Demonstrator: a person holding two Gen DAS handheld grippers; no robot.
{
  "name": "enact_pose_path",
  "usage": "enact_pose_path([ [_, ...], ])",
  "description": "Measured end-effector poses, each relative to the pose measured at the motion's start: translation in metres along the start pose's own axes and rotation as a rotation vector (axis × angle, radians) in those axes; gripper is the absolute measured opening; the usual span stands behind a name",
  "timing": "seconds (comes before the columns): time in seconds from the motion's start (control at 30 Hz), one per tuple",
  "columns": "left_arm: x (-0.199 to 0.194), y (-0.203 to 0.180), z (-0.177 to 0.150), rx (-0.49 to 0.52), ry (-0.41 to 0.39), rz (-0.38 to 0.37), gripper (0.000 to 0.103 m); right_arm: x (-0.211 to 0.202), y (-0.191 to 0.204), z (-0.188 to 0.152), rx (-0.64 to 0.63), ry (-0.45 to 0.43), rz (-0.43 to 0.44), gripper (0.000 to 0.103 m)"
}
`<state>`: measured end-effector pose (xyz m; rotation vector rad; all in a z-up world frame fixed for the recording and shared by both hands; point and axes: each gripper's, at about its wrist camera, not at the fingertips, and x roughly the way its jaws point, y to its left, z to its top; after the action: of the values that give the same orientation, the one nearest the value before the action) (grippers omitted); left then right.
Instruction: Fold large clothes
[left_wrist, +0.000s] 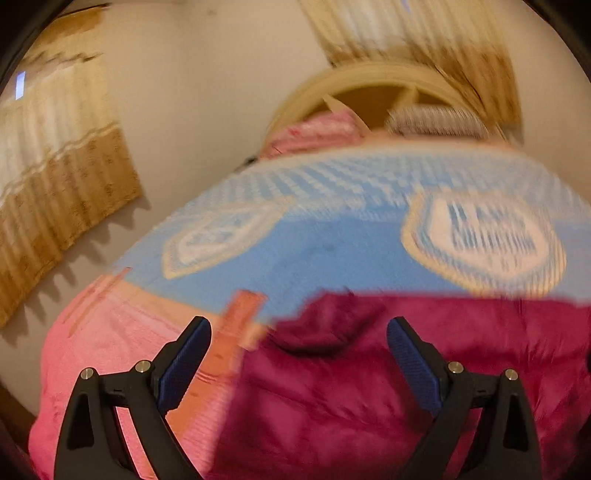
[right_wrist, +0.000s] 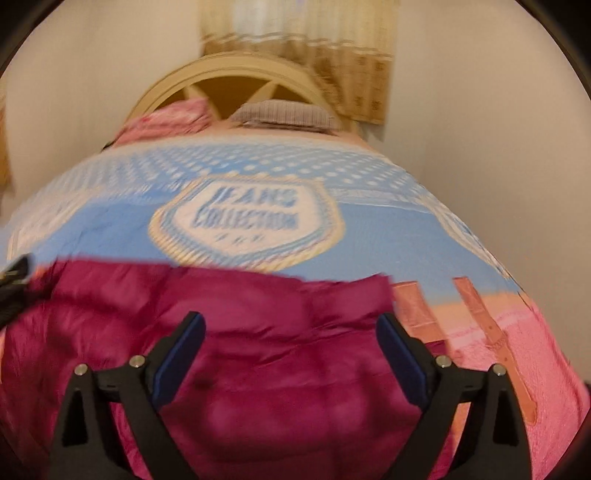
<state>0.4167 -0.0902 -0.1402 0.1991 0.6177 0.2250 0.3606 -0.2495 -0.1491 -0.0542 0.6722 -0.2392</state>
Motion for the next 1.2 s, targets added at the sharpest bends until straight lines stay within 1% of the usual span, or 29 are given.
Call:
enact_pose_path([
  [0.07, 0.013, -0.014, -0.012, 0.045, 0.025, 0.022, 0.097, 0.013, 0.009, -0.012, -0.024, 0.027, -0.011, 0.095],
  [0.1, 0.019, -0.017, -0.016, 0.055, 0.039, 0.019, 0.097, 0.023, 0.01, -0.018, -0.019, 0.051, -0.012, 0.095],
  [0.2, 0.033, -0.017, -0.023, 0.035, 0.071, -0.018, 0.097, 0.04, 0.004, -0.03, 0.006, 0.09, -0.012, 0.094],
  [0.27, 0.037, -0.019, -0.025, 0.033, 0.072, -0.021, 0.097, 0.041, 0.004, -0.03, 0.005, 0.098, -0.021, 0.095],
  [0.33, 0.04, -0.027, -0.029, 0.053, 0.072, -0.008, 0.097, 0.046, 0.008, -0.031, -0.017, 0.112, -0.038, 0.095],
  [0.43, 0.044, -0.034, -0.029, 0.081, 0.08, 0.005, 0.098, 0.05, 0.008, -0.032, -0.016, 0.136, -0.042, 0.095],
  [0.6, 0.051, -0.038, -0.03, 0.11, 0.105, 0.021, 0.099, 0.052, 0.01, -0.034, -0.023, 0.153, -0.054, 0.096],
  [0.8, 0.053, -0.038, -0.03, 0.114, 0.118, 0.019, 0.099, 0.059, 0.009, -0.034, -0.019, 0.178, -0.046, 0.097],
  [1.0, 0.056, -0.039, -0.03, 0.119, 0.123, 0.018, 0.099, 0.063, 0.012, -0.034, -0.03, 0.193, -0.062, 0.1],
  [1.2, 0.056, -0.039, -0.03, 0.119, 0.123, 0.015, 0.099, 0.064, 0.012, -0.033, -0.036, 0.197, -0.07, 0.1],
])
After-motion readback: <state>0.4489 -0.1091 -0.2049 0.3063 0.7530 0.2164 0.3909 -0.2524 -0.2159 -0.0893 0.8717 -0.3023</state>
